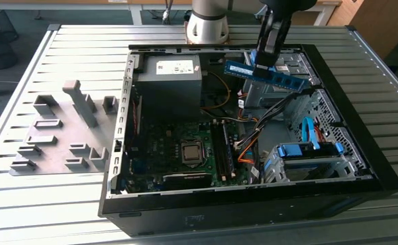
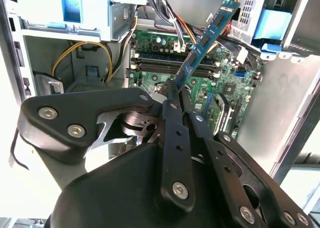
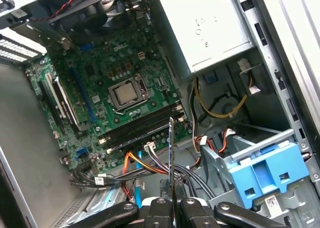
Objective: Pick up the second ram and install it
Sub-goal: 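Insert the second ram into the second slot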
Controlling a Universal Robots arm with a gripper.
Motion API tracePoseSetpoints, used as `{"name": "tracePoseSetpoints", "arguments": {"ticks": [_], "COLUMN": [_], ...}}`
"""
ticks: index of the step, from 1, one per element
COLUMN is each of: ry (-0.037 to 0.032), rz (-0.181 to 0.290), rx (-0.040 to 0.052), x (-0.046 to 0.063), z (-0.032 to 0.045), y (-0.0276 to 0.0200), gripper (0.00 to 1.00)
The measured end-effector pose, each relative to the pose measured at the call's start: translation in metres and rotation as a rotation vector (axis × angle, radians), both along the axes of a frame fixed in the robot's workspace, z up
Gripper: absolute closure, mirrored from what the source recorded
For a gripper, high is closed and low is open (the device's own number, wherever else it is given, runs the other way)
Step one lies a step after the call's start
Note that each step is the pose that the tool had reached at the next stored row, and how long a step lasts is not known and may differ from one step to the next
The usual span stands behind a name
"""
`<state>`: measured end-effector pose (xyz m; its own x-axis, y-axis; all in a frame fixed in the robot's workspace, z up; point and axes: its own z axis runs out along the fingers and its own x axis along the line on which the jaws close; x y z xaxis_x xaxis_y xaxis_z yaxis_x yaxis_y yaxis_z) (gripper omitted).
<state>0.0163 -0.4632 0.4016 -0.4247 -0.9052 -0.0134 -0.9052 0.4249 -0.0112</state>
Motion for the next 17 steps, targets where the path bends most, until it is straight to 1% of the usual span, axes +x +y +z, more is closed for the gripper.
{"name": "tracePoseSetpoints", "arguments": {"ticks": [17], "ry": [0.0000], "rz": [-0.191], "rx": [-0.0011], "x": [0.0000], "z": [-0.0001], "y": [0.0000], "gripper": [0.86]}}
